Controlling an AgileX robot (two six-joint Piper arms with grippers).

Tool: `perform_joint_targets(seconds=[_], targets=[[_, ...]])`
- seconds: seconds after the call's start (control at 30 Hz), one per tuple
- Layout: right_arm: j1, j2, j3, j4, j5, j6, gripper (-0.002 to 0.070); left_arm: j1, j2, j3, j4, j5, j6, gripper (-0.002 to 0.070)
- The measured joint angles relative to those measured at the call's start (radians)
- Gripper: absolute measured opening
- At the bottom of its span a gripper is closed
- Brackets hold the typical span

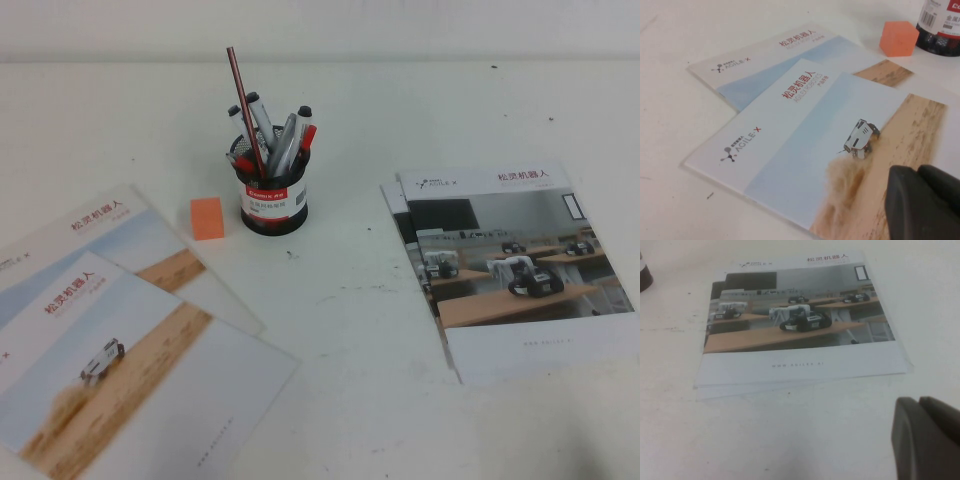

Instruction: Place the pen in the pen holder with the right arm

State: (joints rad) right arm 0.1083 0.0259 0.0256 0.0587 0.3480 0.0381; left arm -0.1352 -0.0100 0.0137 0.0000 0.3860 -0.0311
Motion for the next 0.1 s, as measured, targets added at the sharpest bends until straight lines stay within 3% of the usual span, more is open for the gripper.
perform_joint_targets(seconds=[0.1], targets=[[0.000,0.000,0.000,0.000,0.000,0.000,-0.0019,0.000,0.000,0.000,0.000,0.000,0.000,-0.0001]])
